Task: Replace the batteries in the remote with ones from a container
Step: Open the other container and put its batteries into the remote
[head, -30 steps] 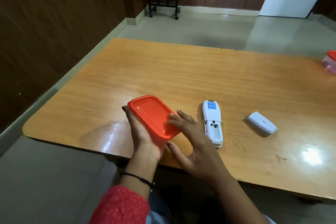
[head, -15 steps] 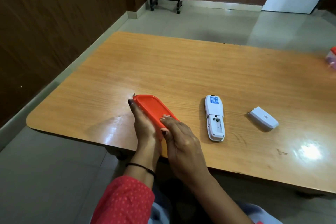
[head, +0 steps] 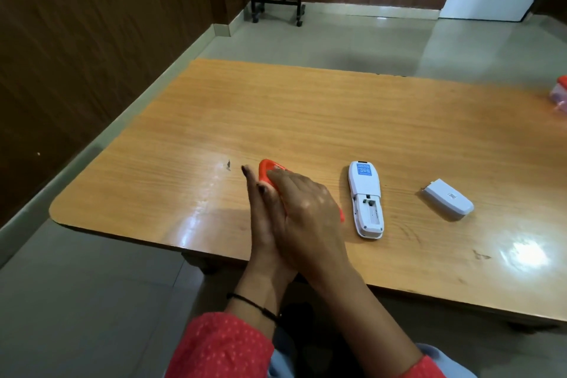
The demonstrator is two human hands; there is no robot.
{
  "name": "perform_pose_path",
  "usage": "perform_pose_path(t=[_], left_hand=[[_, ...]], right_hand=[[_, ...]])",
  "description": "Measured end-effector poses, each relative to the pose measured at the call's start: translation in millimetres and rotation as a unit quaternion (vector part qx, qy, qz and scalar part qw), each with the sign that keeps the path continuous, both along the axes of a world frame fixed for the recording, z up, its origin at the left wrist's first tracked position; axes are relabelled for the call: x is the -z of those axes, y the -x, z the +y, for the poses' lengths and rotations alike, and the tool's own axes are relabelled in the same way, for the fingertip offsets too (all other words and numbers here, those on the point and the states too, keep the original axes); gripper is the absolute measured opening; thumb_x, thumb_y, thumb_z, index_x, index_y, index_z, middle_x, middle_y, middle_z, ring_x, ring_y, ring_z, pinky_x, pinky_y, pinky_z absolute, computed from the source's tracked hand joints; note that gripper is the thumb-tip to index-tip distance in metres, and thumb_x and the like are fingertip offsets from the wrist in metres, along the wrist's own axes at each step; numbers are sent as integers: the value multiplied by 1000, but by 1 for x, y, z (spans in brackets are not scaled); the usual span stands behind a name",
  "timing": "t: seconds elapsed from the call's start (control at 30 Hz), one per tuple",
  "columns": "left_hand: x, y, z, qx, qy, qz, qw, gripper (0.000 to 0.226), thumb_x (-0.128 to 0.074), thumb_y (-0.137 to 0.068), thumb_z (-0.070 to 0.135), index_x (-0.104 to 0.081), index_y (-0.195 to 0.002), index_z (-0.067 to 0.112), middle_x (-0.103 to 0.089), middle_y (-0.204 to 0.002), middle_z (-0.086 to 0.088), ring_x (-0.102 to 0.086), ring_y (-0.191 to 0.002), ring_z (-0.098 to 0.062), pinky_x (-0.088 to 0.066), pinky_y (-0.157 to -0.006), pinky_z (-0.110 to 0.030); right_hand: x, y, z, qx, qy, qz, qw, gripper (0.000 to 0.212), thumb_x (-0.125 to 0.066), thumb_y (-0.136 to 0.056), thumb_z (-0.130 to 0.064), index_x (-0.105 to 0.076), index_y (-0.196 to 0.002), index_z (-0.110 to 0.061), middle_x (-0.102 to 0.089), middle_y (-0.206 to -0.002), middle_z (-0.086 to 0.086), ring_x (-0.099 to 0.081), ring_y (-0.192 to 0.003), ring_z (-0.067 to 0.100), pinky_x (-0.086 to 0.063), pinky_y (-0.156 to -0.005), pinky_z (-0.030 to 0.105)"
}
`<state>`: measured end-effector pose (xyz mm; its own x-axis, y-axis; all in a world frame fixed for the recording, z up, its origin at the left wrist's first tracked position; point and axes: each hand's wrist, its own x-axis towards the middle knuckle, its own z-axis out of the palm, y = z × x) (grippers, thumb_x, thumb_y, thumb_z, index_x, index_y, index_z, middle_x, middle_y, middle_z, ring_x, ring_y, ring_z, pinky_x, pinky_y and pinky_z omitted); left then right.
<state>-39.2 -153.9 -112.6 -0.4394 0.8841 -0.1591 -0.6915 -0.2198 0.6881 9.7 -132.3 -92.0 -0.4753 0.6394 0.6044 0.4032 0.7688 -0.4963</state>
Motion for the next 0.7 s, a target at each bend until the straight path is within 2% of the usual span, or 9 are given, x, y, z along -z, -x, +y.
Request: perform_pose_path(t=[0.1,0.2,0.27,0.37,0.43,0.5,0.57,0.63,0.7], left_hand=[[2,-2,-2,-30,35,71,996,40,-55,-77,66,-53,-73,26,-50,-74,5,-50,-72,-6,-41,-71,-24],[10,2,0,-85,45,124,988,62,-57,-62,79,-51,-107,37,-56,-121,6,-54,-111,-8,-41,-95,-29],[6,-1,1,-105,48,110,987,78,-57,-68,74,-51,-127,23,-51,-136,-5,-51,-123,-17,-42,-97,-34],[-5,1,2,-80,11,13,997,62,-45,-87,56,-43,-136,16,-57,-127,-11,-55,-112,-23,-48,-81,-34],[-7,5,-2,-77,19,-10,997,60,-41,-86,59,-42,-135,24,-59,-125,-8,-56,-107,-27,-54,-68,-37],[-4,15,-8,-86,43,-37,995,61,-47,-79,63,-49,-126,24,-61,-121,-9,-58,-107,-33,-54,-78,-56],[-3,30,-14,-89,16,-90,992,57,-50,-77,62,-54,-116,20,-61,-116,-13,-56,-108,-38,-38,-94,-68],[1,48,-15,-88,-11,-135,987,54,-51,-75,60,-55,-110,19,-61,-109,-13,-57,-107,-36,-31,-100,-67],[0,63,-17,-107,-3,-167,980,62,-55,-71,64,-54,-111,16,-61,-108,-12,-58,-111,-34,-34,-97,-64]], right_hand=[[4,1,-3,15,24,15,999,35,-39,-93,-30,-67,-100,-10,-72,-80,7,-66,-70,24,-43,-60,29],[-1,0,-2,20,73,66,995,32,-39,-94,-31,-66,-96,-14,-71,-74,4,-63,-64,20,-35,-56,26],[-7,0,5,31,124,115,985,31,-39,-95,-30,-65,-87,-15,-67,-66,5,-59,-58,23,-39,-54,34],[-22,3,15,39,148,123,980,31,-41,-98,-26,-60,-77,-15,-57,-58,5,-53,-54,30,-36,-51,38],[-33,4,35,78,180,130,972,32,-41,-99,-23,-53,-70,-18,-51,-61,1,-44,-57,27,-25,-55,35],[-36,5,71,124,250,167,946,35,-41,-99,-23,-49,-66,-17,-52,-64,1,-43,-62,21,-23,-57,30],[-30,8,110,136,362,222,895,39,-43,-97,-26,-48,-59,-17,-47,-60,0,-41,-61,20,-28,-58,30],[-13,13,137,138,445,244,851,38,-45,-96,-21,-45,-58,-17,-40,-57,0,-36,-57,17,-29,-55,30],[5,26,152,147,501,259,813,34,-44,-95,-16,-46,-60,-15,-42,-63,5,-39,-62,19,-29,-56,31]])
